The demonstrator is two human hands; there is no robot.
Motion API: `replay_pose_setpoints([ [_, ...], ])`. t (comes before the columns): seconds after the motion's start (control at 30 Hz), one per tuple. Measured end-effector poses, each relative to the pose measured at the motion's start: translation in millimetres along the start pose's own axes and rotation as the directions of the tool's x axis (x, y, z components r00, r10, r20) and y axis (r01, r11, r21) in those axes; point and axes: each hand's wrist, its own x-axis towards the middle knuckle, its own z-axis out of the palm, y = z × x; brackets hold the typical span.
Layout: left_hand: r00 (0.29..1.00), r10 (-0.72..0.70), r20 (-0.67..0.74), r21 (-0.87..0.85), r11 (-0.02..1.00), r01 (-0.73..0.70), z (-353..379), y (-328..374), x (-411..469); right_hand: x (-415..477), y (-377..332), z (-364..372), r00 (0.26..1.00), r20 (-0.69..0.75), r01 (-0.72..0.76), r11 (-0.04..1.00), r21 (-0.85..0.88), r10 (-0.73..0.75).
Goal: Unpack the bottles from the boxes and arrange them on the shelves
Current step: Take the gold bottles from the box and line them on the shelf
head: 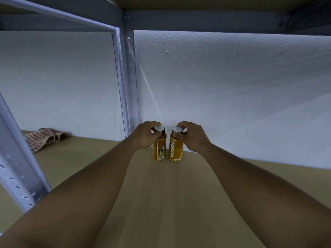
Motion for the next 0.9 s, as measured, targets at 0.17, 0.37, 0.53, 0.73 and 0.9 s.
replay_pose_setpoints([
  [0.17, 0.997, -0.055, 0.057, 0.017, 0.998, 0.054, -4, 7, 3, -1, -1, 0, 1.000, -0.003, 0.006, 1.000, -0.015, -0.006],
  [0.37, 0.986, -0.045, -0.161, 0.094, 0.994, 0.060, 6, 11, -2, -1, -1, -2, 1.000, 0.001, 0.017, 1.000, -0.007, -0.017],
  [0.53, 0.986, -0.002, -0.164, 0.070, 0.997, 0.014, 7, 8, -4, 0, 0, -1, 1.000, 0.003, 0.020, 1.000, 0.003, -0.020],
  [0.73, 0.999, 0.031, -0.020, 0.022, 0.999, -0.030, 3, 6, 1, -1, 2, -5, 0.996, 0.041, 0.080, 0.997, -0.020, -0.079],
  [0.9, 1.000, 0.018, 0.014, 0.008, 1.000, -0.019, 3, 9, 0, -2, 6, -6, 0.994, 0.056, 0.096, 0.994, -0.051, -0.093],
])
